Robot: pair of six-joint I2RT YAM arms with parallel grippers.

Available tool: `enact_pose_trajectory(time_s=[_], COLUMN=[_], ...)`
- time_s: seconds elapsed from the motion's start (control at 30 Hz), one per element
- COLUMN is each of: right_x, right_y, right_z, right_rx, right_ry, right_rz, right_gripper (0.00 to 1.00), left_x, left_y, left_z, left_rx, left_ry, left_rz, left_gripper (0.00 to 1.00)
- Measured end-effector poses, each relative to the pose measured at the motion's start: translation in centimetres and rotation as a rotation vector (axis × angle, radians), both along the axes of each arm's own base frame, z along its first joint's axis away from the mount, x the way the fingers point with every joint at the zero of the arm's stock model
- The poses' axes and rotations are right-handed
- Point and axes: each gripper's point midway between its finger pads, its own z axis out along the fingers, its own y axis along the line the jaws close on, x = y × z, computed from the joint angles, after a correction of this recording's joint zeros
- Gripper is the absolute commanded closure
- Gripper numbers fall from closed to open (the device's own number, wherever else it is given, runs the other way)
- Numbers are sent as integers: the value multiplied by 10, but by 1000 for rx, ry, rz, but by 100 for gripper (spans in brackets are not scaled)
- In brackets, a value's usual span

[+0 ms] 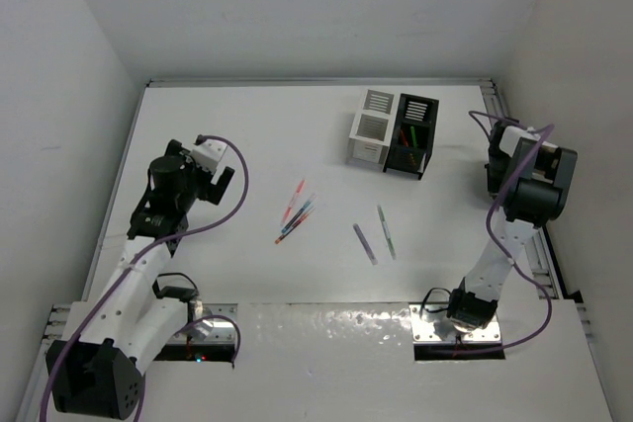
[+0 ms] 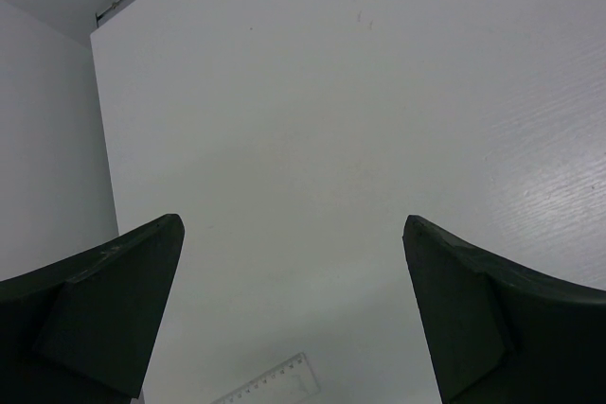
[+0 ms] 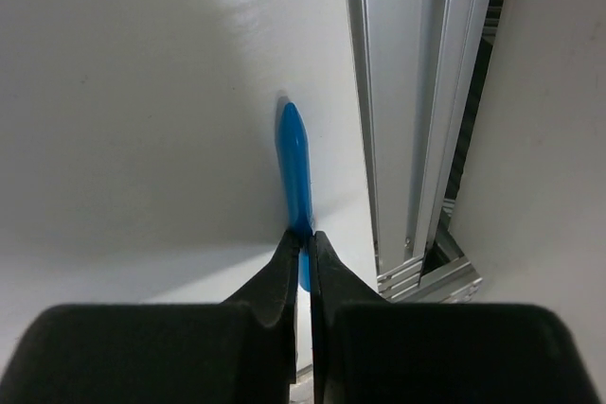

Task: Sort the stationery into containers
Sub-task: Move the pen to the corner of the board.

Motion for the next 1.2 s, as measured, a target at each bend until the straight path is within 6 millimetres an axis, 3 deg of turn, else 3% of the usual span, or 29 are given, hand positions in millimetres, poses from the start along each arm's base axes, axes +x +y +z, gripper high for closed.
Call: enact_pose_trajectory(time_s=[0.63,1.2], right_x=[0,4], right_y=[-3,-20], right_z=[-2,-1], right_rx=[128,145], right_ry=[-43,-231], right_rz=[20,-224], right_gripper=[98,99], left_x=[0,0], left_y=[2,2], left_z=[0,0], left_rx=[16,15], left_ry=[0,0], left_rz=[0,0], left_gripper=[0,0])
